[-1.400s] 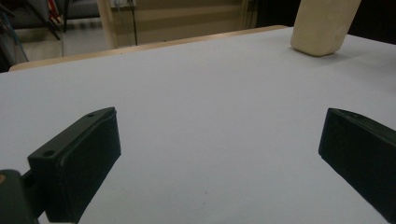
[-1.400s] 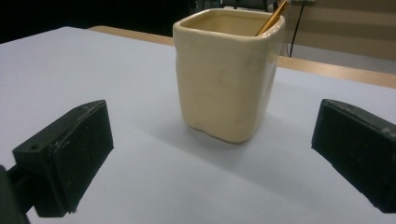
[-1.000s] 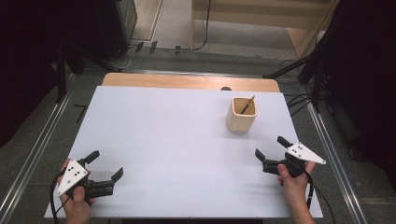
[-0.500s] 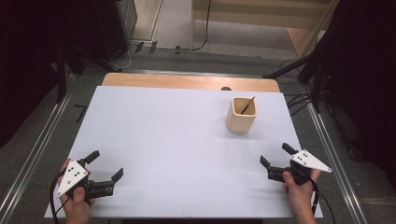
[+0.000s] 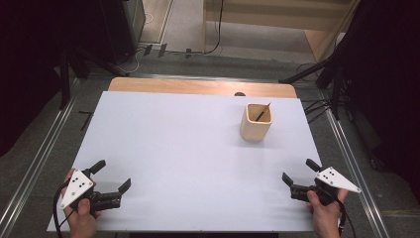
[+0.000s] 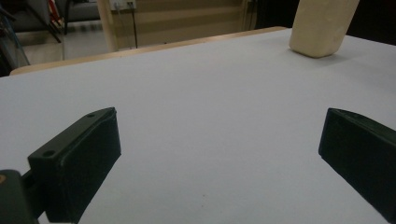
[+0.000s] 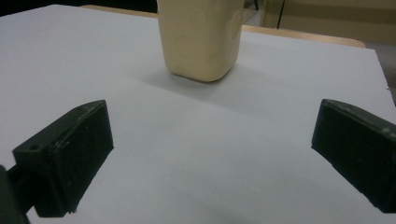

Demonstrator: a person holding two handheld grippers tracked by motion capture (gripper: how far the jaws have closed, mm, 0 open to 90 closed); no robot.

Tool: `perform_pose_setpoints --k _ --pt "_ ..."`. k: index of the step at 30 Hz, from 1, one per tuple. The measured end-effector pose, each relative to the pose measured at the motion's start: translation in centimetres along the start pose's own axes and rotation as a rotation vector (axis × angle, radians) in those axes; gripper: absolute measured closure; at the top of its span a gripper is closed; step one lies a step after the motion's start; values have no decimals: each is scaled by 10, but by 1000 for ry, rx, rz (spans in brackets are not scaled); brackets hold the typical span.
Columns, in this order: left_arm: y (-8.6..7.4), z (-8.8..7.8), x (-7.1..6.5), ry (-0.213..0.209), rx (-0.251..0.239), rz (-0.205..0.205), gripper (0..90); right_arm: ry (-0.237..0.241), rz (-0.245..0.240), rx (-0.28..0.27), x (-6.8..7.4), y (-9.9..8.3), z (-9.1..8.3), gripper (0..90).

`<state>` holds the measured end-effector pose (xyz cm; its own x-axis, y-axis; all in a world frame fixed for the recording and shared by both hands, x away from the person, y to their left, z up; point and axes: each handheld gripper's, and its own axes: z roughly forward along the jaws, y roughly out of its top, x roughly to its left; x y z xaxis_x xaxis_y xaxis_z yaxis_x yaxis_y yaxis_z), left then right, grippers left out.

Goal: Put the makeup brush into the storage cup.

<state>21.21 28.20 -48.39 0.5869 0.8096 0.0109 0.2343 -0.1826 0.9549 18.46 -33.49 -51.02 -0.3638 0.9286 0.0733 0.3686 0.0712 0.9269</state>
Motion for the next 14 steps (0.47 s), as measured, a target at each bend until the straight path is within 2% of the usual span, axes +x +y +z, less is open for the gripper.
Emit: perform_pose_setpoints --k 12,14 --pt "1 0 -1 -3 -2 3 0 10 13 2 1 0 2 0" --pt "1 0 0 -1 -3 5 0 6 20 39 2 0 6 0"
